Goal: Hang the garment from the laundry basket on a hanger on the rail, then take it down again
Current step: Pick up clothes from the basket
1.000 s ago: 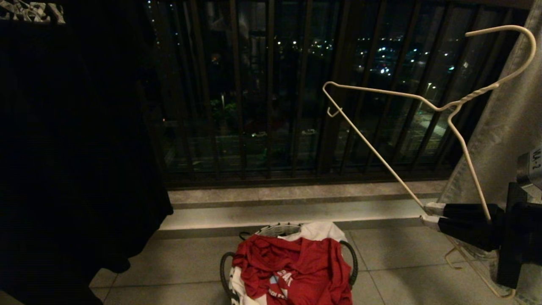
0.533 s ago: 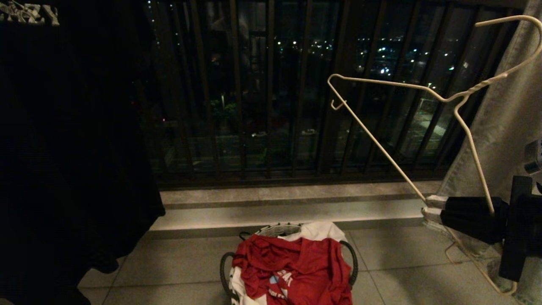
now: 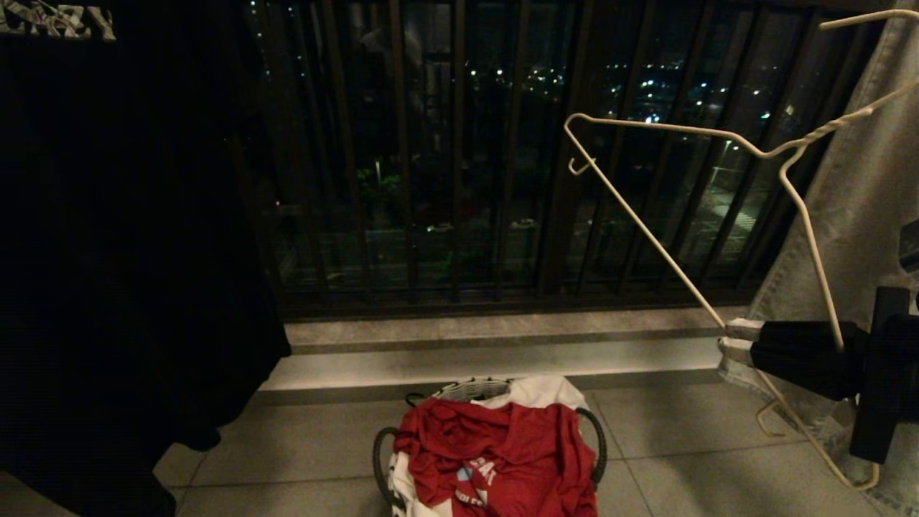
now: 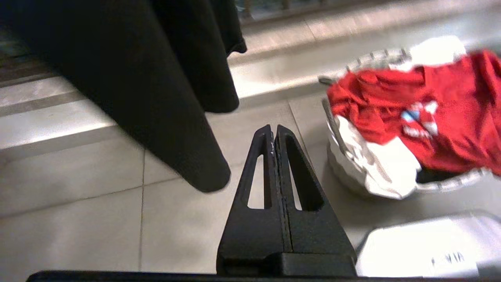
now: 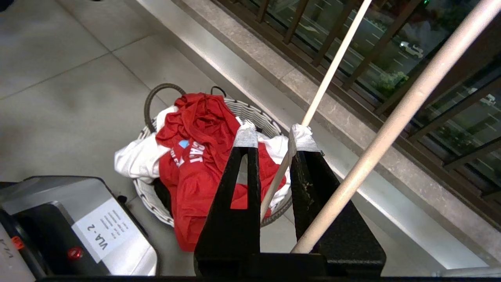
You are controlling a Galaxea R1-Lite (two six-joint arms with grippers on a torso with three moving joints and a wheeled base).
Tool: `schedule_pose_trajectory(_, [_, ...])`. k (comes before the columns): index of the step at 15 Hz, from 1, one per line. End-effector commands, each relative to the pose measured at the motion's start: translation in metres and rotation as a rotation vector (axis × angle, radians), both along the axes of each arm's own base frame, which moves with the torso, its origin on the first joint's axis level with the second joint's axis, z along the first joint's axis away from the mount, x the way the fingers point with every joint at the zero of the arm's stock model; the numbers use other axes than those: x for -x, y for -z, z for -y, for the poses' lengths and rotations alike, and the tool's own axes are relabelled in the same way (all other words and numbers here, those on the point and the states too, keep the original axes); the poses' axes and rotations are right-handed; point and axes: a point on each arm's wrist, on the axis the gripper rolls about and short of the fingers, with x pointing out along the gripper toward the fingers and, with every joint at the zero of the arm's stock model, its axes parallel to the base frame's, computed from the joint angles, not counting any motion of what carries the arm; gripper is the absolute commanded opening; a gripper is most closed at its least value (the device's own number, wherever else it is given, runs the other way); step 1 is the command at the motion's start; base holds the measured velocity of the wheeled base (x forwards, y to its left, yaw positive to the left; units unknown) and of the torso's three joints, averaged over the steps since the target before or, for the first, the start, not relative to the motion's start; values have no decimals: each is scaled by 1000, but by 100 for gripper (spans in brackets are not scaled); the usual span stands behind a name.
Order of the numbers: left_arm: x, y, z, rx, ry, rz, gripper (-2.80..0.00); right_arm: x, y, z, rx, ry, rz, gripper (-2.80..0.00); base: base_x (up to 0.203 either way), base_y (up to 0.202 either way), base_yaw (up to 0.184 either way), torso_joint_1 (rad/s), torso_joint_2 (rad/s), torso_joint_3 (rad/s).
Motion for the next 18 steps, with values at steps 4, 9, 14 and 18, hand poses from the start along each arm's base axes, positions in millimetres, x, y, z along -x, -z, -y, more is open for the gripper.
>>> schedule_pose_trajectory(4, [-74,-39,5,-81,92,-221,-280,-2,-1,0,4,6,3,-280,0,0,0,0,0,0])
schedule_pose_trajectory(9, [-129,-51,29,-168,272,-314,-280,-4,0,-1,4,5,0,-280,0,0,0,0,0,0])
schedule_pose_trajectory(14, [-145,-48,38,-198,314,-307,-280,-5,-1,-1,3,7,3,-280,0,0,0,0,0,0])
schedule_pose_trajectory(18, [-149,-47,39,-201,316,-315,-280,-4,-1,-1,2,7,5,-280,0,0,0,-1,0,-26])
